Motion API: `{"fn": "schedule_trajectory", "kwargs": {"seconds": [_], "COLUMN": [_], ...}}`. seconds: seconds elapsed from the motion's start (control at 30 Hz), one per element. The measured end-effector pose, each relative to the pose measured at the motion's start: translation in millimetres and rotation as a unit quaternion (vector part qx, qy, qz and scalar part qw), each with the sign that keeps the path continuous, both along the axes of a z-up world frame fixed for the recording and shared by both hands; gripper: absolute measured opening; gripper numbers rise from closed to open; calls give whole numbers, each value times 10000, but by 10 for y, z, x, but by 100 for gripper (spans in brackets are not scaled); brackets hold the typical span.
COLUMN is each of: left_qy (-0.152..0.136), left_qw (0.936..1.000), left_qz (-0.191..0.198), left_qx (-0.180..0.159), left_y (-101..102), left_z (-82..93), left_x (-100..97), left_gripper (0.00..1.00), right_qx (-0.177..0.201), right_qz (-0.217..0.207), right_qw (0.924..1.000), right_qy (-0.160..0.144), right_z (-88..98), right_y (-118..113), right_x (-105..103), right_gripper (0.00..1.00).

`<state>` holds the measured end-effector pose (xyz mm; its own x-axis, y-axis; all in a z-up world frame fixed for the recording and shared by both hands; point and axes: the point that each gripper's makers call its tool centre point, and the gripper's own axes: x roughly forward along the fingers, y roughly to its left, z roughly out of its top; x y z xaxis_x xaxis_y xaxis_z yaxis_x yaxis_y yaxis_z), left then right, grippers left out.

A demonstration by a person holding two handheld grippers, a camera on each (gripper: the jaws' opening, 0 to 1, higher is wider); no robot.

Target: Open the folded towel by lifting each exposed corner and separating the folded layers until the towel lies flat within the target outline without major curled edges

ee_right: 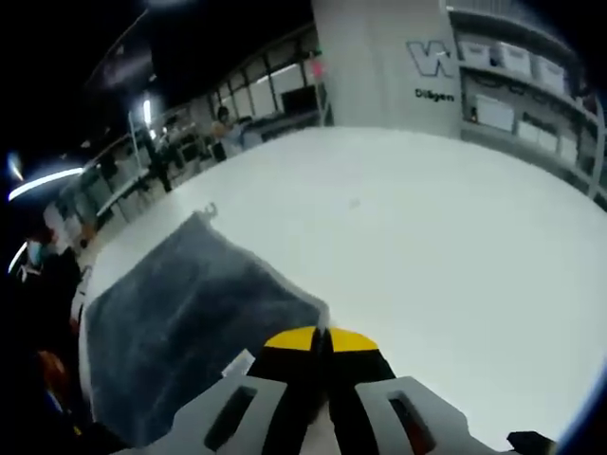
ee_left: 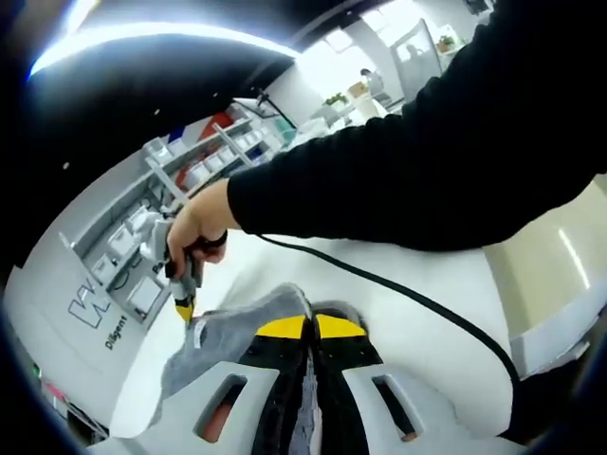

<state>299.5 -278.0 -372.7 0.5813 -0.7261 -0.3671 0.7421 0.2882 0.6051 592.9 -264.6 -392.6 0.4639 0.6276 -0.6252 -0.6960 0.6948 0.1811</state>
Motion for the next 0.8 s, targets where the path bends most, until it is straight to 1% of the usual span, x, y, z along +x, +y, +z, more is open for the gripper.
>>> {"fn": "schedule_trajectory", "kwargs": {"seconds": [0.07,0.17,0.3,0.43,0.47,0.5,0.53,0.7,0.8], "left_qy": [-28,-86,-94,80,100,113,139,197,324], "left_qw": [10000,10000,9999,9998,9998,9996,9995,9991,9981], "left_qz": [-27,8,12,-35,-31,-42,-57,-140,-116], "left_qx": [-15,-24,-53,-167,-195,-238,-279,-358,-503], "left_y": [-6,2,9,26,40,52,63,102,125], "left_z": [11,40,68,107,119,132,140,146,174], "left_x": [-4,11,19,-11,-6,-2,3,-25,-26], "left_gripper": [0,0,0,0,0,0,0,0,0], "right_qx": [-55,9,6,-62,-40,80,127,95,87], "right_qz": [-74,-134,-140,-270,-294,-403,-424,-572,-674], "right_qw": [10000,9999,9999,9994,9994,9991,9989,9981,9975], "right_qy": [5,30,-60,-186,-195,-137,-142,-206,-207], "right_z": [-13,-5,28,53,68,93,116,146,178], "right_y": [-28,-37,-80,-101,-103,-92,-90,-98,-141], "right_x": [23,40,153,254,275,289,305,278,289], "right_gripper": [0,0,0,0,0,0,0,0,0]}}
